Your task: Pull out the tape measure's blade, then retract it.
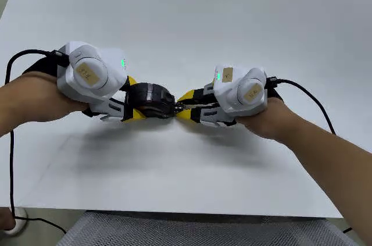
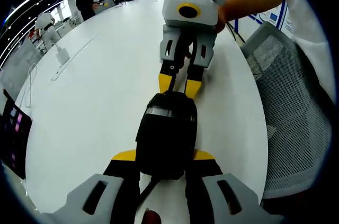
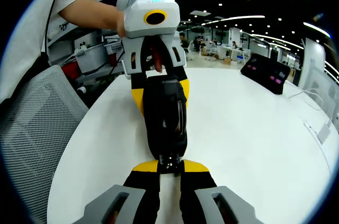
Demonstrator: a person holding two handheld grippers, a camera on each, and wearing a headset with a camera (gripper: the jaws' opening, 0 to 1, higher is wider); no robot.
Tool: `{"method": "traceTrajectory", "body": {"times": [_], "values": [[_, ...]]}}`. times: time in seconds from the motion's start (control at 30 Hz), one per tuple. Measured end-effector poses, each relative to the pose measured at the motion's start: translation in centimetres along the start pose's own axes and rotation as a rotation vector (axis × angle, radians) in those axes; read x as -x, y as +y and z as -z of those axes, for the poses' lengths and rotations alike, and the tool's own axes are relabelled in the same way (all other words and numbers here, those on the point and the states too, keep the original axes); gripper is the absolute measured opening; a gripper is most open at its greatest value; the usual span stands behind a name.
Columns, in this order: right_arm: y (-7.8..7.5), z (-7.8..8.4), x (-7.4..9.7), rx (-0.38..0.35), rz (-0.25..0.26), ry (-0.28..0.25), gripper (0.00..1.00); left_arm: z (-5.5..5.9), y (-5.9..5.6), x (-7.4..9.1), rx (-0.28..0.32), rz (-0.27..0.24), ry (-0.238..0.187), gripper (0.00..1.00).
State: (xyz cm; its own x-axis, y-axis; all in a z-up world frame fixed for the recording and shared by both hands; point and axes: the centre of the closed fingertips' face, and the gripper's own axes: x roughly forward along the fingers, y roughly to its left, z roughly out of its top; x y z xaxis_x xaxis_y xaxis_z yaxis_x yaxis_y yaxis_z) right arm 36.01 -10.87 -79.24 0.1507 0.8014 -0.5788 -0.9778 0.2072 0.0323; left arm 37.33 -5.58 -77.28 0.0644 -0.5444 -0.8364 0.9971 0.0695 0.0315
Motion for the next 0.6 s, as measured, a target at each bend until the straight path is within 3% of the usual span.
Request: {"method": "traceTrajectory", "body": {"times": [0.6], "values": [[-0.12,0.41,0.62,0.007,0.001,0.006,0.1,-0.01,-0.02,-0.02,0.005,0.001,-0.004,0.27]]}}
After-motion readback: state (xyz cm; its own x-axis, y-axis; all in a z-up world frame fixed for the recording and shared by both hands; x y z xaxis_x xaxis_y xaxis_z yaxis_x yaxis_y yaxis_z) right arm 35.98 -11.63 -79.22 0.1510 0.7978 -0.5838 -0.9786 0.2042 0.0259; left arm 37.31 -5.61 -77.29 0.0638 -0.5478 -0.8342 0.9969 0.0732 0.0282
